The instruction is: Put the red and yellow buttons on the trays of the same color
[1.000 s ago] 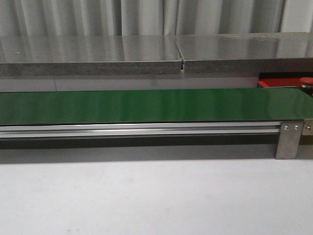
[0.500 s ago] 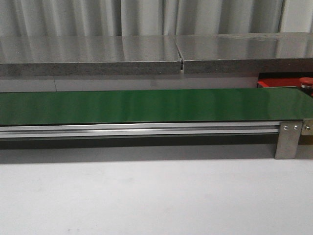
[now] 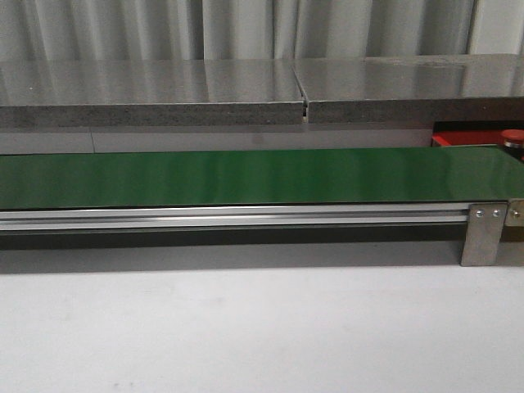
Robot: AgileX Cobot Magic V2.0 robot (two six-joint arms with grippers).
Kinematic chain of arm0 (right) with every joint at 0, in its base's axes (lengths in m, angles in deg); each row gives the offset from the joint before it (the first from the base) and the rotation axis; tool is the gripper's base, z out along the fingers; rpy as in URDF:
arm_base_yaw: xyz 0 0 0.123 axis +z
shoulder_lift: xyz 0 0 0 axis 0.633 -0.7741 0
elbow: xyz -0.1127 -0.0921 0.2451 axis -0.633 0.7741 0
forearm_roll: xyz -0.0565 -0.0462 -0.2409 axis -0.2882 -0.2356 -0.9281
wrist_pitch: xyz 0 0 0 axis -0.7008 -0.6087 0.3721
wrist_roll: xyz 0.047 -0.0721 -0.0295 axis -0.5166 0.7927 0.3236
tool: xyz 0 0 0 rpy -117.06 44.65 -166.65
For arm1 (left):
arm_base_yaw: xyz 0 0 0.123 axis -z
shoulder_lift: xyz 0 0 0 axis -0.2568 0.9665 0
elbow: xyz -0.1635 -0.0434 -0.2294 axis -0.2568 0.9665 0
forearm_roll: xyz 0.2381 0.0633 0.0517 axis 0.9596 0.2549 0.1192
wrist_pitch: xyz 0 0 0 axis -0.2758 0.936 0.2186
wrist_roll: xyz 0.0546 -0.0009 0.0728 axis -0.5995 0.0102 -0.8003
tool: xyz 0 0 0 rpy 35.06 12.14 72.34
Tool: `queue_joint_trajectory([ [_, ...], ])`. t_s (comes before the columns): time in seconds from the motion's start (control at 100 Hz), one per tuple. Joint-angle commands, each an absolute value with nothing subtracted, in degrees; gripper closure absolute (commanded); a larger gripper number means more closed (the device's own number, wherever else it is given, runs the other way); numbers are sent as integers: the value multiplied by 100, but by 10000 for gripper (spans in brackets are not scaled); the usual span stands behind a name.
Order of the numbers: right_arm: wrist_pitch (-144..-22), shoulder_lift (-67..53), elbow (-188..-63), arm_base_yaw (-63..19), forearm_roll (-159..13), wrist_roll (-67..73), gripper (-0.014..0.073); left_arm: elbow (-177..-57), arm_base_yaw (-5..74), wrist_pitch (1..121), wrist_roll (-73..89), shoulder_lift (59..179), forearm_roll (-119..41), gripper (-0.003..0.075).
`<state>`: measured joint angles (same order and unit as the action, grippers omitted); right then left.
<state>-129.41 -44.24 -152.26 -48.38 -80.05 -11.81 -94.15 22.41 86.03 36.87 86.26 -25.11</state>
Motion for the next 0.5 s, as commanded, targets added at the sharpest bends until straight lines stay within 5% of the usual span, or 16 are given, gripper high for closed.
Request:
queue_joint_trajectory([
  [0.0,-12817,-3992,-15263,-4558,-7995,-1129,715,-9552,2288,8231,3738,8654,-2615,739],
  [0.49,-11574,-2197,-13014,-3587,-8001,-1129,715,-9552,2288,8231,3738,8654,-2615,739],
])
